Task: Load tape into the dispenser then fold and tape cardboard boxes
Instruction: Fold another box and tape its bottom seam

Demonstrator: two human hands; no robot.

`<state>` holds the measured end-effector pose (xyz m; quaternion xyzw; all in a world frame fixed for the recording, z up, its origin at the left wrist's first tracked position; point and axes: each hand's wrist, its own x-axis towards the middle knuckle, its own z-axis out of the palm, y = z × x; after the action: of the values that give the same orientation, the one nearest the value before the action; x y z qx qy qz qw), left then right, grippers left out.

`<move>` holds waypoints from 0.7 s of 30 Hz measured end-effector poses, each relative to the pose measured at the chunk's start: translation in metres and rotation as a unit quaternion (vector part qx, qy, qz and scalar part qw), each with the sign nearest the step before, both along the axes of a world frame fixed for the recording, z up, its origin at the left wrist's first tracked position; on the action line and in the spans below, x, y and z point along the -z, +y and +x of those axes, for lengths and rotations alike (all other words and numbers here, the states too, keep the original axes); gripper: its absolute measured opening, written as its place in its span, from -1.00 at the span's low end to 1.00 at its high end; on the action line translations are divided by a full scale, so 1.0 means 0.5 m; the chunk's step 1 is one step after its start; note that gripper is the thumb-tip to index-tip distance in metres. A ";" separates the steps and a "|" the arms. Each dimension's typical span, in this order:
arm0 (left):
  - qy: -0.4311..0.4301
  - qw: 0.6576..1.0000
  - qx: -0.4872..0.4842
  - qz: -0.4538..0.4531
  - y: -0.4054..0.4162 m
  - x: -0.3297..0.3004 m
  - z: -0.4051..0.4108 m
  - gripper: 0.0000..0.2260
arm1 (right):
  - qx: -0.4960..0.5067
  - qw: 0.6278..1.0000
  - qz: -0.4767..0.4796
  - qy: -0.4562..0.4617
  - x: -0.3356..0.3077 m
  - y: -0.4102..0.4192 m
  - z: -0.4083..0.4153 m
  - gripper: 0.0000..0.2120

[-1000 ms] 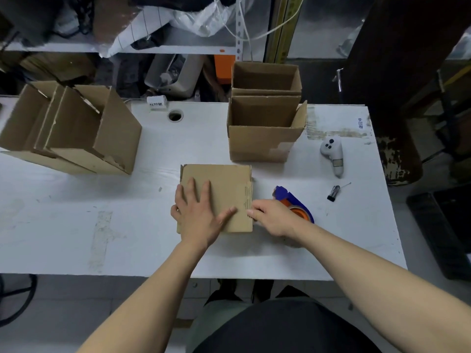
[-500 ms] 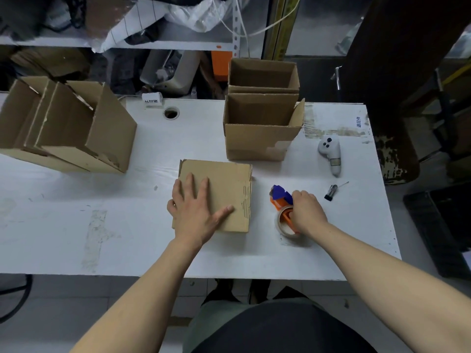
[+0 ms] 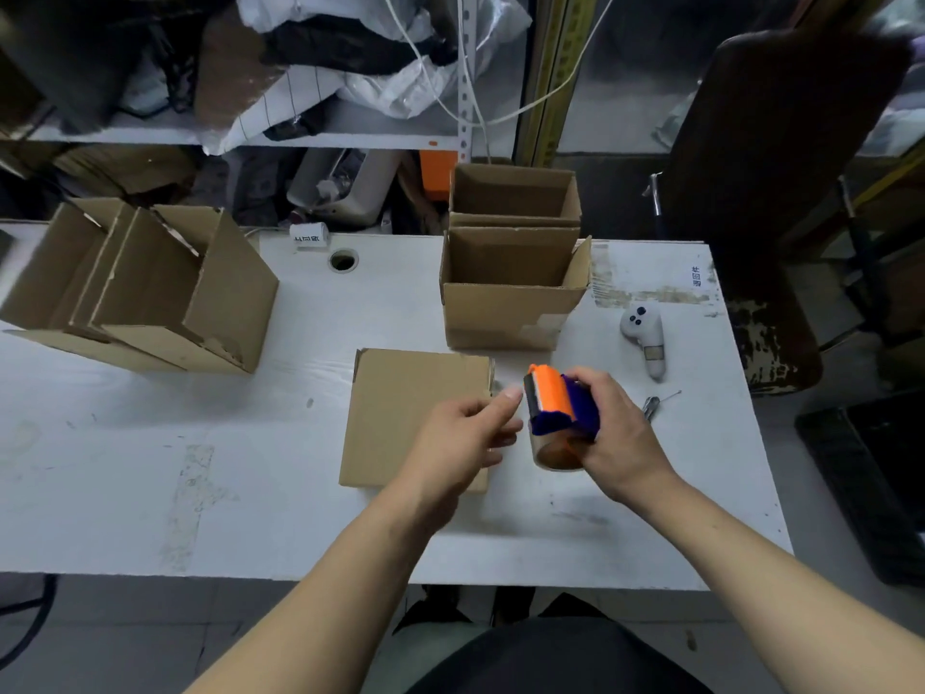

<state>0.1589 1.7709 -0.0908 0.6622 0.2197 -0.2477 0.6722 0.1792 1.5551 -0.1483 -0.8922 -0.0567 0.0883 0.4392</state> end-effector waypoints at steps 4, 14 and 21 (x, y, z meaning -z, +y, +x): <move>0.031 0.999 -0.024 -0.025 -0.008 -0.010 0.000 -0.63 | -0.068 0.988 -0.056 -0.125 0.016 0.001 -0.007 -0.28; 0.047 0.995 -0.086 -0.034 0.005 0.013 -0.008 -0.84 | -0.172 0.946 -0.108 -0.253 0.030 -0.007 -0.008 -0.39; -0.003 0.995 -0.085 0.043 0.042 0.022 -0.006 -0.87 | -0.182 0.936 -0.154 -0.258 0.036 -0.011 -0.013 -0.14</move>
<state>0.1560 1.7921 -0.1019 0.6702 0.2833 -0.1781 0.6624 0.1729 1.5495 -0.1665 -0.9152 -0.3157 -0.0590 0.2432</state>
